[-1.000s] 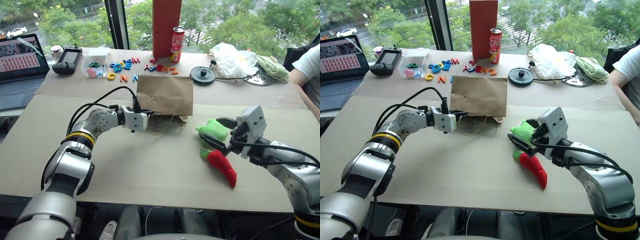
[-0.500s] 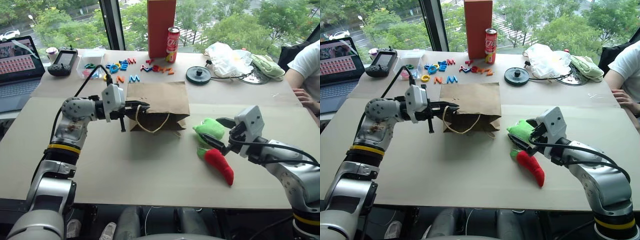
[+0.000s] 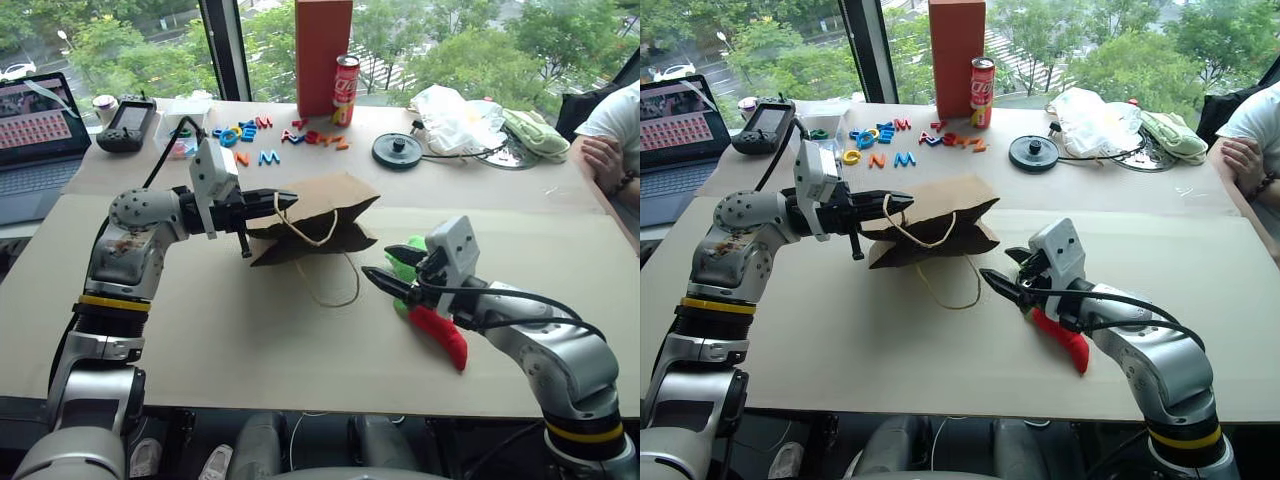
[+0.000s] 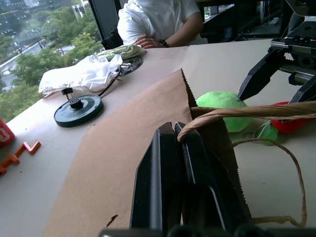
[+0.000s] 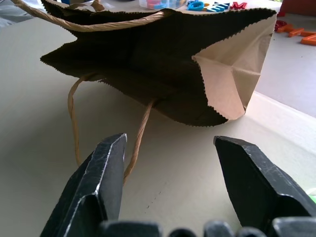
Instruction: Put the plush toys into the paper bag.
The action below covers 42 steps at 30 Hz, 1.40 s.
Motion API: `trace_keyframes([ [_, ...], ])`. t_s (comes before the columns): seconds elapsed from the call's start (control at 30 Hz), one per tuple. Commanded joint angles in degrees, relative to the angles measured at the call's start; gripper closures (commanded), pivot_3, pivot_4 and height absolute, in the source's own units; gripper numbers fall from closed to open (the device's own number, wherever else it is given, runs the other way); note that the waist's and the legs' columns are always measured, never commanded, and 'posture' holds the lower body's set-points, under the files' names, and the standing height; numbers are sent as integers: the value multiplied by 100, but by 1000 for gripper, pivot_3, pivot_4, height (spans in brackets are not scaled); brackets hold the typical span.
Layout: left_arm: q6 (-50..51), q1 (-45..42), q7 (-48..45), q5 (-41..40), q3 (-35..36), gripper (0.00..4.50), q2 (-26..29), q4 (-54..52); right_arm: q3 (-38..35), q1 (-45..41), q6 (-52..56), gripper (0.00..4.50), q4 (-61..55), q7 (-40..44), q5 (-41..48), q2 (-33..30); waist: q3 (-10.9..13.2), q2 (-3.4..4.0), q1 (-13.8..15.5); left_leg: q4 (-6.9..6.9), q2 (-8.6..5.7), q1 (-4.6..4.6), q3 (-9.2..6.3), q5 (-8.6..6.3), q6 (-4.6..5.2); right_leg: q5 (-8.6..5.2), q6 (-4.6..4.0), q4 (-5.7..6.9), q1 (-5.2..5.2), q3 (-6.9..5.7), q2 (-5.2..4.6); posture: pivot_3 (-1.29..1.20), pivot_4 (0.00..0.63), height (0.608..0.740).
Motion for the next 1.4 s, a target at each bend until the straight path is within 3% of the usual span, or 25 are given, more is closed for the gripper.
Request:
trace_keyframes([
  [0.03, 35, -108, 33, 1, 114, 4431, -65, -203, 288, -271, 140, 2758, -281, -175, 73, 232, 0, 0, -1, 0, 0, 0, 0, 0, 0, 0, 0, 0, 0, 0, 0, 0, 150, 740],
  [0.2, 111, -161, 77, -16, 146, 4431, -170, -234, 787, -879, 102, 4408, 428, -656, -408, 910, 0, 0, -27, 1, 1, 0, 1, 1, -2, 1, -2, 3, -5, 8, 3, 0, 150, 740],
  [0.4, 196, -156, 105, -26, 170, 4431, -215, -344, 1166, -1432, -361, 4408, 1683, -1082, -1204, 1583, 0, 0, -13, -2, 0, -5, 5, 2, -3, 1, -2, 4, -10, 8, 4, 0, 150, 740],
  [0.7, 628, -294, 488, -231, 442, 4431, -399, -478, 1677, -1390, -687, 4408, 2917, -1253, -2172, 1904, 0, 0, -18, -4, 0, -10, 13, 2, -3, 1, -2, 5, -14, 8, 2, 0, 150, 740],
  [1.23, 1020, -333, 825, -385, 594, 4431, -588, -563, 1846, -1248, -521, 4408, 3129, -1140, -2788, 1900, -1, 0, -20, -4, 1, -5, 8, 4, -5, 1, -2, 6, -10, 9, 3, 0, 150, 740],
  [1.4, 1018, -257, 835, -332, 549, 4431, -577, -597, 1151, -1221, -373, 4408, 2432, -1142, -2343, 2229, -1, 0, -17, -4, 1, -7, 9, 4, -6, 1, -2, 6, -12, 9, 3, 0, 150, 740],
])
